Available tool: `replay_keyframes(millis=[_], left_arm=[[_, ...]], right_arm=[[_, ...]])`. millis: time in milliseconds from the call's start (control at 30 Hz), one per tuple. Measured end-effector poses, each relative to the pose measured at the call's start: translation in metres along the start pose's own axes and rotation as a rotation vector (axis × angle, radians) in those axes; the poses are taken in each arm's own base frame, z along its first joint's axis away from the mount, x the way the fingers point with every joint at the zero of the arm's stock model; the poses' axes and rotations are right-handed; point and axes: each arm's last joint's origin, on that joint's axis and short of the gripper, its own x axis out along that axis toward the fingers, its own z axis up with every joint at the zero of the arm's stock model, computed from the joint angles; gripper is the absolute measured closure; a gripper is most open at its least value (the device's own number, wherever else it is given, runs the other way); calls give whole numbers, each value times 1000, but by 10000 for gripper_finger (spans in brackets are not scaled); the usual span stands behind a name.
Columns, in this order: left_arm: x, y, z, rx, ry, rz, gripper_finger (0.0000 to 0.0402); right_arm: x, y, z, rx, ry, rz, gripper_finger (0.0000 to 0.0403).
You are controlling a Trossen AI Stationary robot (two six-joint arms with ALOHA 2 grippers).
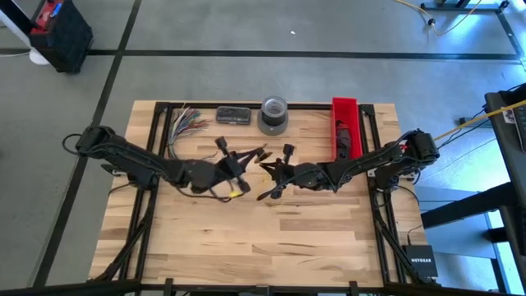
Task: Coil cords
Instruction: Coil the yellow wire into the black spool
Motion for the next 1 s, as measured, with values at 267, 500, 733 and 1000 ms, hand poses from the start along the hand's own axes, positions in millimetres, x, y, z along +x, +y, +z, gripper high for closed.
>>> replay_keyframes(millis=[267, 500, 733, 1000], left_arm=[[-20, -6, 12, 17, -52, -47, 400], [-28, -10, 14, 28, -55, -57, 400], [-43, -2, 20, 36, 1, 86, 400], [-44, -4, 20, 35, -16, 55, 399]], right_arm=[[-2, 0, -1, 123, 13, 13, 337], [-22, -16, 8, 16, 76, 3, 249], [-59, -19, 11, -64, 182, 122, 227], [-27, -4, 11, 37, 17, 280, 233]])
